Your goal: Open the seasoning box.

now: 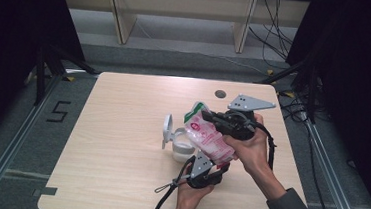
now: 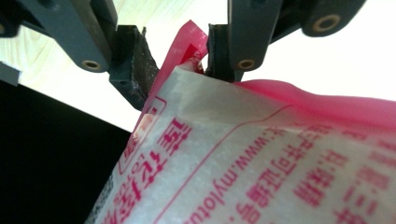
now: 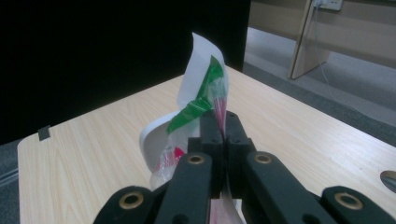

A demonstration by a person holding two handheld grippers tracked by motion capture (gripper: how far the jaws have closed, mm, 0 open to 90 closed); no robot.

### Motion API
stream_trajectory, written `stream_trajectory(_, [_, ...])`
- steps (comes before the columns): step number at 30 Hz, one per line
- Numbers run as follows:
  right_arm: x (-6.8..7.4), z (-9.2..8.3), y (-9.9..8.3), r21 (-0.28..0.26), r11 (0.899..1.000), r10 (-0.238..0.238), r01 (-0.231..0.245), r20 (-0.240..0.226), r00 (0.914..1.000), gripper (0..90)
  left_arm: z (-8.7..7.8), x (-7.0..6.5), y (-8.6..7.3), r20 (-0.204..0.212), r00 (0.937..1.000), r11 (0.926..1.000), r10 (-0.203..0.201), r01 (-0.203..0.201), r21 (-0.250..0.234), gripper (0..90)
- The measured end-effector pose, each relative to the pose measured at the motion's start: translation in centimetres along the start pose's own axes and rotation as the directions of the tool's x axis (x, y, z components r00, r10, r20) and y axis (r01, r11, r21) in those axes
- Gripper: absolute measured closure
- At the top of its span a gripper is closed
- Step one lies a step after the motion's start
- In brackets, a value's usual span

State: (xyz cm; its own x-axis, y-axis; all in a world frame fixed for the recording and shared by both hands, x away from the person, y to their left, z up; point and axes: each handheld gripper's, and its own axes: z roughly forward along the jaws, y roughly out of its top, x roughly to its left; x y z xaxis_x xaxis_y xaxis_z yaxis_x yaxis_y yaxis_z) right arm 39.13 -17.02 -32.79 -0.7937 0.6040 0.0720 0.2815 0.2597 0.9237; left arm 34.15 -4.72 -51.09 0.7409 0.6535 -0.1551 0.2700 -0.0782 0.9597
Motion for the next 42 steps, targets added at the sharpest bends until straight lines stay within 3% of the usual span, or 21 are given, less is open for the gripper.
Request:
stream_trajectory(4, [-0.3, -0.3, -0.5, -0.025, 1.0, 0.004, -0.005, -0.002, 1.0, 90.0, 0.0, 0.2, -0.1, 0.002, 0.9996, 0.9994, -0.027, 0.027, 0.02, 59.4])
stream_trajectory(5, [-0.1, -0.4, -0.7, -0.028, 0.999, 0.04, -0.041, -0.015, 0.9991, 90.0, 0.0, 0.2, -0.2, 0.002, 0.9992, 0.9991, -0.041, 0.041, 0.01, 58.2])
stream_trajectory(6, [-0.3, -0.4, -0.8, -0.035, 0.999, 0.012, -0.012, -0.009, 0.9999, 90.0, 0.0, 0.2, -0.2, 0.0, 0.9991, 0.999, -0.043, 0.043, 0.014, 56.0])
stream_trajectory(7, [-0.2, -0.6, -0.9, -0.037, 0.999, 0.016, -0.016, -0.011, 0.9998, 90.0, -0.1, 0.2, -0.1, 0.002, 0.9987, 0.9985, -0.051, 0.051, 0.019, 53.9])
stream_trajectory(13, [-0.6, -1.5, -1.8, -0.096, 0.994, 0.048, -0.048, -0.009, 0.9988, 90.0, -0.6, 0.1, -0.4, -0.054, 0.9944, 0.9953, -0.091, 0.093, 0.03, 41.6])
stream_trajectory(15, [-0.9, -1.8, -2.2, -0.102, 0.993, 0.064, -0.064, -0.004, 0.9979, 90.0, -0.7, 0.3, -0.3, -0.054, 0.9924, 0.9937, -0.111, 0.112, 0.007, 38.6])
stream_trajectory(18, [-1.1, -2.0, -3.1, -0.108, 0.987, 0.114, -0.115, -0.023, 0.9933, 90.0, -1.1, 0.3, -0.3, -0.087, 0.9911, 0.9944, -0.1, 0.102, 0.024, 35.4])
stream_trajectory(19, [-1.4, -1.9, -3.3, -0.117, 0.988, 0.096, -0.099, -0.025, 0.995, 90.0, -1.0, 0.4, -0.4, -0.078, 0.99, 0.9928, -0.118, 0.119, 0.014, 33.8])
stream_trajectory(20, [-1.5, -1.8, -3.8, -0.126, 0.985, 0.112, -0.115, -0.029, 0.9933, 90.0, -1.2, 0.4, -0.4, -0.095, 0.9878, 0.9915, -0.123, 0.127, 0.031, 31.1])
stream_trajectory(21, [-1.4, -1.8, -4.0, -0.119, 0.983, 0.137, -0.14, -0.029, 0.9901, 90.0, -1.1, 0.5, -0.5, -0.089, 0.9868, 0.9903, -0.135, 0.137, 0.023, 30.8])
stream_trajectory(23, [-1.7, -1.5, -4.5, -0.122, 0.986, 0.115, -0.117, -0.021, 0.9931, 90.0, -1.0, 0.5, -0.7, -0.066, 0.9847, 0.9868, -0.161, 0.162, 0.005, 30.8])
stream_trajectory(24, [-1.6, -1.7, -4.8, -0.113, 0.984, 0.134, -0.134, -0.01, 0.9909, 90.0, -0.9, 0.5, -0.8, -0.066, 0.9828, 0.985, -0.173, 0.173, -0.008, 30.6])
stream_trajectory(29, [-2.9, -2.1, -6.6, -0.146, 0.982, 0.121, -0.117, 0.02, 0.9925, 90.0, -1.5, 0.7, -0.7, -0.095, 0.984, 0.9881, -0.151, 0.153, 0.016, 30.0])
stream_trajectory(30, [-3.1, -2.3, -7.2, -0.138, 0.978, 0.159, -0.155, 0.019, 0.9871, 90.0, -1.6, 0.8, -0.6, -0.097, 0.9837, 0.9881, -0.151, 0.153, 0.016, 29.9])
stream_trajectory(32, [-3.3, -2.9, -8.1, -0.151, 0.972, 0.187, -0.179, 0.043, 0.9814, 90.0, -1.7, 0.9, -0.6, -0.091, 0.9839, 0.9878, -0.154, 0.155, 0.011, 30.1])
stream_trajectory(34, [-3.7, -3.7, -8.6, -0.183, 0.971, 0.169, -0.157, 0.05, 0.9844, 90.0, -1.7, 1.0, -0.5, -0.093, 0.9837, 0.9875, -0.154, 0.157, 0.017, 30.1])
stream_trajectory(35, [-3.6, -4.1, -8.9, -0.18, 0.967, 0.192, -0.18, 0.051, 0.98, 90.0, -1.7, 1.0, -0.5, -0.09, 0.9837, 0.9872, -0.156, 0.158, 0.018, 30.1])
stream_trajectory(38, [-3.9, -4.8, -9.2, -0.179, 0.969, 0.181, -0.168, 0.054, 0.9821, 90.0, -1.7, 0.8, -0.4, -0.072, 0.9856, 0.9881, -0.153, 0.154, 0.008, 30.1])
stream_trajectory(39, [-3.6, -5.0, -9.4, -0.185, 0.963, 0.209, -0.197, 0.051, 0.9765, 90.0, -1.8, 0.7, -0.3, -0.072, 0.9859, 0.9883, -0.151, 0.152, 0.01, 30.1])
stream_trajectory(40, [-3.8, -5.2, -9.6, -0.197, 0.965, 0.184, -0.172, 0.045, 0.9819, 90.0, -1.9, 0.6, -0.3, -0.067, 0.9867, 0.9888, -0.148, 0.149, 0.01, 30.0])
stream_trajectory(42, [-3.6, -5.9, -10.0, -0.186, 0.968, 0.179, -0.167, 0.052, 0.9824, 90.0, -2.3, 0.4, 0.0, -0.067, 0.988, 0.9901, -0.139, 0.14, 0.009, 29.6])
